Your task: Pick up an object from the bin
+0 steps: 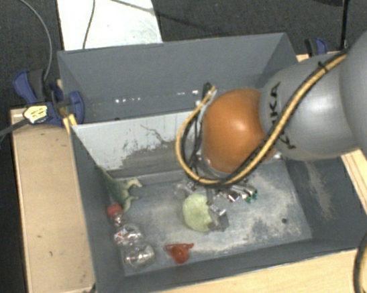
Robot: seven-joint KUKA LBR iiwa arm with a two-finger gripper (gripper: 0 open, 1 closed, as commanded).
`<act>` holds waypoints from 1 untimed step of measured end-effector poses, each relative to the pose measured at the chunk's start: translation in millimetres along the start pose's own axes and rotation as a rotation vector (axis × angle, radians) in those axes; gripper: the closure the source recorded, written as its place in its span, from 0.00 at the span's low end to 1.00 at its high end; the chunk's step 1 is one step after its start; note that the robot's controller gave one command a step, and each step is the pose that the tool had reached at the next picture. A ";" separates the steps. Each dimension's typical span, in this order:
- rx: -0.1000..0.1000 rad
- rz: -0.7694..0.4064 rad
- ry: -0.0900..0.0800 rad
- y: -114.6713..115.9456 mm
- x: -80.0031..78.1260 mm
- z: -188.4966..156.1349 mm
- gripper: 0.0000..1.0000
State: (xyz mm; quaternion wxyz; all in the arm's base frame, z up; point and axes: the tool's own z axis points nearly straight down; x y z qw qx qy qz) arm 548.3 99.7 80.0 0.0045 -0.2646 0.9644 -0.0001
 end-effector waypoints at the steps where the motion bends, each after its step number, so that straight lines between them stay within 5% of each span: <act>1: -0.002 -0.021 0.001 -16.5 10.5 9.5 1.00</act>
Offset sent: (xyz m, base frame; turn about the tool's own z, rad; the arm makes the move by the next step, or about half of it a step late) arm 0.0000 0.0000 0.0000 0.0000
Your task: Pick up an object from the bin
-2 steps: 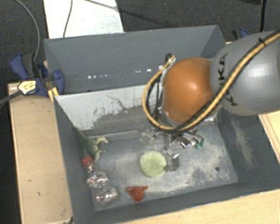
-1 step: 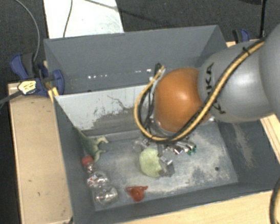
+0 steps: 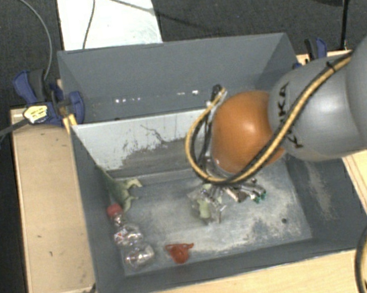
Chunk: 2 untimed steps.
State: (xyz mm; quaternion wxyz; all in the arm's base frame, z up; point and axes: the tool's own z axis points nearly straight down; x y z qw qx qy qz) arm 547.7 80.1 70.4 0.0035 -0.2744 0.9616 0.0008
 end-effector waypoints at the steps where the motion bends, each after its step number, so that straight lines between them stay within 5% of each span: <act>1: 0.000 0.001 0.000 0.1 0.0 0.0 1.00; 2: 0.000 -0.071 -0.003 1.8 -9.3 -116.8 1.00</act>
Offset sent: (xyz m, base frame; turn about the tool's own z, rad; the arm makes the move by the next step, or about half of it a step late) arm 0.0054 0.0056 0.1161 -0.0749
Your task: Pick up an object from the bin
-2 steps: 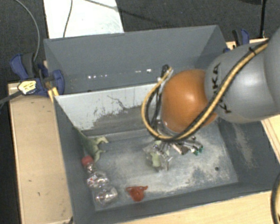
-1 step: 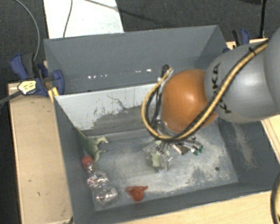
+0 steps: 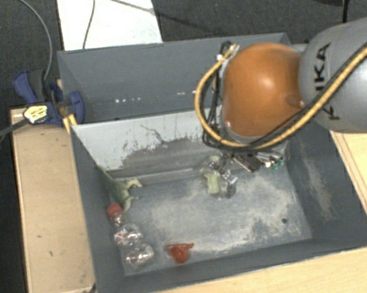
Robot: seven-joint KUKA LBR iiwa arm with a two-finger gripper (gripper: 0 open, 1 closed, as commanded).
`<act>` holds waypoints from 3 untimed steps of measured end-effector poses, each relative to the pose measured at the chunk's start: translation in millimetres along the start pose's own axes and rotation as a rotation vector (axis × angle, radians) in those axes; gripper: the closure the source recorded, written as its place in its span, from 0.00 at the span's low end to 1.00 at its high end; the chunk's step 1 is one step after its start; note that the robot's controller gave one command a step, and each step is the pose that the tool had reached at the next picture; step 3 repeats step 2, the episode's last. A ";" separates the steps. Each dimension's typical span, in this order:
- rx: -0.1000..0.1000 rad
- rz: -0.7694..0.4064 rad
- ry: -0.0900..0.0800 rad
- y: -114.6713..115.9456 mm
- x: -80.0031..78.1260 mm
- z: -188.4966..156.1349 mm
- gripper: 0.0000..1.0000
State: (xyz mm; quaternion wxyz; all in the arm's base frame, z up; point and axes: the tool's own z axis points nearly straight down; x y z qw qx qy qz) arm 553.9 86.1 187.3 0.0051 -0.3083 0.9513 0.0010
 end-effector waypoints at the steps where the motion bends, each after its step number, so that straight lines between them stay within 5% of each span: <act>1: -0.001 0.002 0.001 0.1 0.1 0.2 1.00; 3: -0.001 0.004 0.000 -7.8 2.0 -32.8 1.00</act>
Offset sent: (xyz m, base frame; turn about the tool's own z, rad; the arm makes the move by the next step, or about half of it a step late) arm 0.0044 -0.0119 0.0501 0.0039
